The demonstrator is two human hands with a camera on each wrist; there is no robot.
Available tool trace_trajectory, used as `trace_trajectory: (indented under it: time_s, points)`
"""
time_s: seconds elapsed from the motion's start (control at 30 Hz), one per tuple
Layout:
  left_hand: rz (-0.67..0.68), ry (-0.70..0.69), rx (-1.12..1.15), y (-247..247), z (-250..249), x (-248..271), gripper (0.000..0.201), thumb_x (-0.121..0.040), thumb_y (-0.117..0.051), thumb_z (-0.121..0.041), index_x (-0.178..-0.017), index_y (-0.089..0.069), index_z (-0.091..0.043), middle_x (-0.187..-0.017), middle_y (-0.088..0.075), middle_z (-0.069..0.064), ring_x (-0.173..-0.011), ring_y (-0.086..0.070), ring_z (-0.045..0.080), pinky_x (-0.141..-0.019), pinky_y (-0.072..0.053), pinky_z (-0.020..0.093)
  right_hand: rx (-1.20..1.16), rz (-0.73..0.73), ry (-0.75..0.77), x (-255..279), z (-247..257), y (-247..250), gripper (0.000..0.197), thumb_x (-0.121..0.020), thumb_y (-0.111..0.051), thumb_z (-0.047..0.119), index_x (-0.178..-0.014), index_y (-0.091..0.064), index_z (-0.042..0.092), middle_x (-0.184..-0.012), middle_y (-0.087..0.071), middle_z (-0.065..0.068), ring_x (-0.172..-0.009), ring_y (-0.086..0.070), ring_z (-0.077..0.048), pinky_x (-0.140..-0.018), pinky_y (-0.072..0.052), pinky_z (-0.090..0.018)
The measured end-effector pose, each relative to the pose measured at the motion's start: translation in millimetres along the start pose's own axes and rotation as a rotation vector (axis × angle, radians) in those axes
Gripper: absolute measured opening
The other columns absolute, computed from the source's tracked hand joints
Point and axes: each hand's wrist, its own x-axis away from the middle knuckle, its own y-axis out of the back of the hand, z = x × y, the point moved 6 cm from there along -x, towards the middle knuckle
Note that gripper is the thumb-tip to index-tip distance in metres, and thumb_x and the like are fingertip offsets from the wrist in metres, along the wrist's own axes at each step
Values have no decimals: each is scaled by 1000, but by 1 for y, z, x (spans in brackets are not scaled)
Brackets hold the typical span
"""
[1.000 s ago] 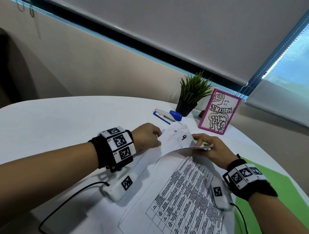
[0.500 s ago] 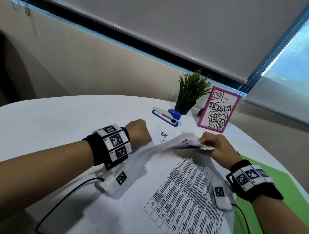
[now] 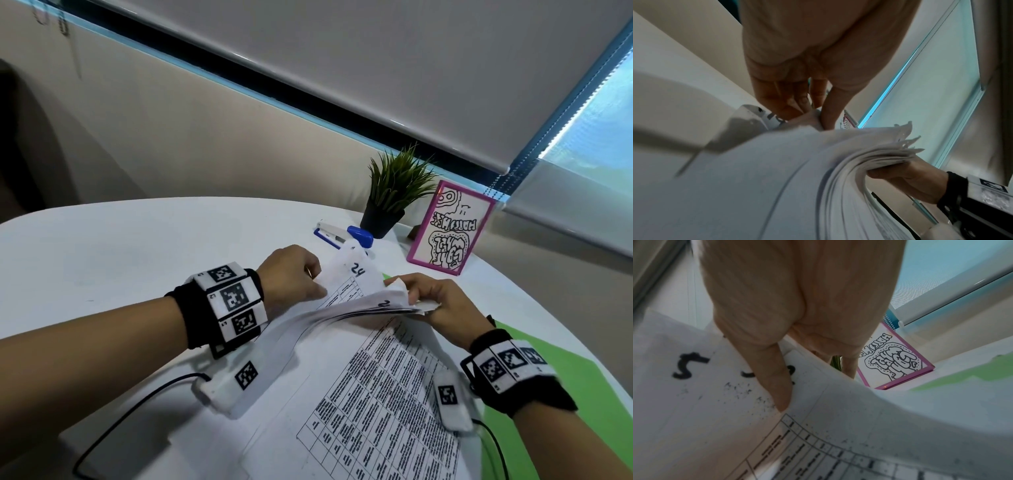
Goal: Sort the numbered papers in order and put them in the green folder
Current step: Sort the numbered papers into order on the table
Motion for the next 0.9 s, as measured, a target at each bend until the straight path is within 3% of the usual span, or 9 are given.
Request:
trace_trajectory:
  time_s: [0.07,0.17,0.23,0.33,0.43,0.5,0.63,0.77,0.9]
  points:
    - [62,-40,7,0,-3,2,31,-74,-80,-13,-60,-52,-16,-54,-47,-7,-50,-41,8,-52,-34,20,-2,-6,10,0,0,0,34,-72,-73,-17,-62,-61,13,-115,-66,2,-103,-62,5,-89,-44,-11]
    - [315,-88,48,-9,-12,12,29,-76,-80,-17,-58,-58,-16,-52,-51,-7,-50,-43,7,-51,-35,18,15,-7,15,-1,-3,0,23,-72,-75,-15,-66,-60,1,-116,-67,7,-106,-62,3,-90,-44,-10]
    - [410,-75,65,-11,-17,18,33,-84,-74,-31,-58,-59,-16,-55,-49,-6,-53,-42,7,-55,-36,17,5,-10,3,-1,-3,0,18,-73,-77,-10,-69,-61,-4,-100,-71,1,-90,-66,-5,-84,-47,-16]
    - [254,37,154,7,-8,6,30,-94,-61,-34,-74,-69,-13,-64,-63,-3,-53,-54,6,-57,-47,18,-32,3,-18,1,2,0,20,-73,-78,-9,-65,-67,6,-75,-69,-4,-68,-60,-10,-67,-46,-17]
    - [-6,59,-198,38,7,-8,12,-87,-69,-27,-89,-71,-15,-92,-72,2,-79,-62,14,-71,-48,25,-39,2,-12,3,8,2,30,-73,-76,-12,-62,-68,15,-70,-70,-2,-65,-59,-10,-62,-44,-15]
    - [27,115,-391,43,18,-9,26,-78,-77,-27,-99,-67,-16,-100,-69,1,-90,-60,18,-76,-47,27,-31,-1,-6,3,8,4,29,-73,-77,-12,-63,-70,14,-72,-72,-7,-67,-60,-13,-64,-44,-18]
    - [169,140,-368,32,25,-5,41,-73,-81,-29,-106,-60,-17,-103,-63,0,-89,-57,18,-73,-46,25,-6,10,-6,1,8,4,14,-72,-79,-7,-69,-74,5,-79,-72,-17,-72,-62,-22,-68,-45,-27]
    - [57,30,-391,27,15,-9,36,-77,-75,-32,-108,-62,-21,-97,-62,-2,-90,-57,19,-79,-48,28,37,31,-6,-3,15,2,17,-73,-79,-6,-67,-74,8,-77,-73,-14,-69,-63,-17,-66,-46,-22]
    - [18,-80,-357,27,1,-15,21,-81,-72,-26,-100,-64,-21,-88,-67,-4,-80,-55,15,-66,-39,25,81,88,-21,-8,22,3,20,-74,-76,-10,-65,-72,8,-68,-72,-2,-63,-61,-7,-62,-44,-13]
